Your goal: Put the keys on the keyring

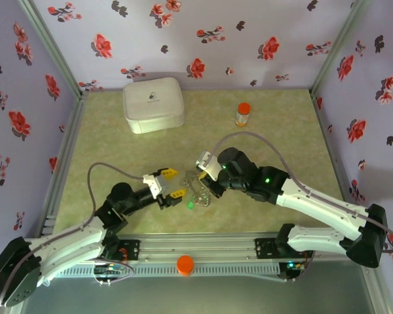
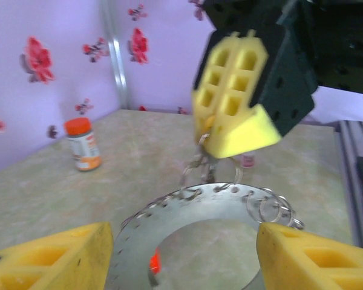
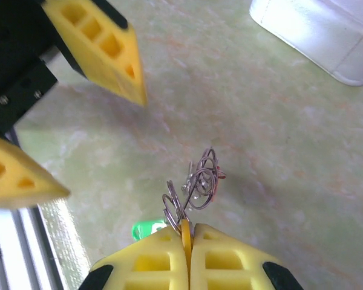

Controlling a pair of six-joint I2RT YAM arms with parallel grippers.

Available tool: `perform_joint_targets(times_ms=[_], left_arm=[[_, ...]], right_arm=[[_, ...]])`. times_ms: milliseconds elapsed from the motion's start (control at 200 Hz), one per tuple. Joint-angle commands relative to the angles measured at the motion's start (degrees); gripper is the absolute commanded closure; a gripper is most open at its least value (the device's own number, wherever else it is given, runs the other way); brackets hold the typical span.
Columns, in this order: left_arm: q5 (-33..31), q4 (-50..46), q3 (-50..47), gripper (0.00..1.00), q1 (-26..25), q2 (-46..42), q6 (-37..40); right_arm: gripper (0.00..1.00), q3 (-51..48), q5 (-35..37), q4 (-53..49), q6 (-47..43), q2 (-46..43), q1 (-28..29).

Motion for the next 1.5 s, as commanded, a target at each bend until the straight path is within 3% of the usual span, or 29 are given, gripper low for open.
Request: perform_joint_targets(times_ms=[0,125,220,345,460,600,910,1010,1285,1385,1495], left_arm=[[-13.5,-0.6,-2.1,0.36,0.1,-4.9,-0.6],[-29.6,-5.8,-2.1,0.34,0.2,-10.3,-0.6],[-37.6,-9.1,-1.8,0.34,0.4,-13.1,-0.7],[-39.2,-11.4,-1.8,0.34,0.7,-14.7,-1.3],[-38.9,-12.2,-1.8,0.34,0.7,-14.6,-2.0],[-38.0,-12.5,-2.0,0.34,0.7,-14.2,-2.4],[-38.8,-13.8,-1.6,0.34,1.2,-14.2,-2.6],[-43.0,-15.6,-0.8,0.34,1.3,-14.5,-3.3],[-62.7,-28.9,3.6,0.31,3.9,-18.3,-11.1],[-65.4,-31.5,4.5,0.33,5.1,-19.9,-12.2],[-66.1,-33.1,5.3,0.33,5.8,-20.4,-12.3]], right_arm=[[1.0,2.8,4.6,0.2,-5.8,0.0,0.9],[1.0,2.7,5.0,2.9,-12.6,-0.4,2.4],[1.0,1.4,3.9,6.0,-21.5,-1.5,4.2],[1.0,-1.1,5.0,10.5,-34.6,-3.0,5.6],[1.0,0.7,7.4,10.8,-37.1,-1.7,5.6],[1.0,2.5,3.8,9.6,-30.9,-0.7,4.6],[1.0,3.0,8.3,9.3,-27.7,-0.2,3.9],[1.0,4.0,7.4,10.4,-26.3,0.9,3.9],[1.0,9.3,0.8,23.7,-13.0,10.6,5.9],[1.0,5.3,-4.8,34.7,2.4,13.3,1.4],[1.0,1.2,-4.1,36.8,6.9,16.6,-2.1]])
